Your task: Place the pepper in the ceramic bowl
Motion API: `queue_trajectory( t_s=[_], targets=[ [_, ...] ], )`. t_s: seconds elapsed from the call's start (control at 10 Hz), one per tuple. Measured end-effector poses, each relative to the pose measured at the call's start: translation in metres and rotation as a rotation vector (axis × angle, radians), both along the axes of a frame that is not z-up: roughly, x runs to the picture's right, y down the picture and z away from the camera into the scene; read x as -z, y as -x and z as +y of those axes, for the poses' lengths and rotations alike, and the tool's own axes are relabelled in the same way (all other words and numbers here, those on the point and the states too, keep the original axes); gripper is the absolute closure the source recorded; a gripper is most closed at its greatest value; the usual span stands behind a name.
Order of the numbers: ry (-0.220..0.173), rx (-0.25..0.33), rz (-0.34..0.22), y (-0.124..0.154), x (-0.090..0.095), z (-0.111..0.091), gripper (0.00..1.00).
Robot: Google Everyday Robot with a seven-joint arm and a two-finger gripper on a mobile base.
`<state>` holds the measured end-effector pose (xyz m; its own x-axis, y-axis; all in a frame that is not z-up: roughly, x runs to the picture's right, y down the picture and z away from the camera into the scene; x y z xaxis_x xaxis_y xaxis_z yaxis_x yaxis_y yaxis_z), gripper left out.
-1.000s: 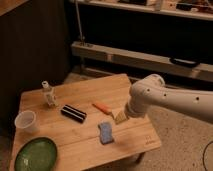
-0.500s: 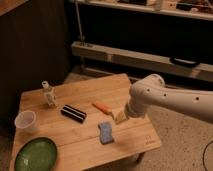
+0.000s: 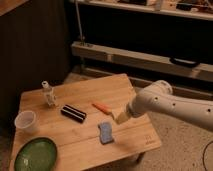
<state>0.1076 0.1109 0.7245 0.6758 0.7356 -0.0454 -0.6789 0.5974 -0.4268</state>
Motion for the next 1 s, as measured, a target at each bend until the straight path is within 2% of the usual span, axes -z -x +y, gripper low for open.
queue_trajectory(
  t_s=[0.2, 0.3, 0.5, 0.6, 0.8, 1.0],
  targets=[
    [-0.052, 0.060, -0.043, -0.002, 0.000, -0.004, 0.20],
    [-0.049, 0.067, -0.036, 0.000, -0.002, -0.002, 0.20],
    [-0.066, 0.059, -0.030, 0.009, -0.024, -0.006, 0.20],
    [-0.072, 0.058, -0.033, 0.014, -0.042, -0.006, 0.20],
    [-0.098, 0.056, -0.070, 0.023, -0.067, -0.003, 0.20],
    [-0.144, 0.067, -0.112, 0.023, -0.081, -0.002, 0.20]
  ],
)
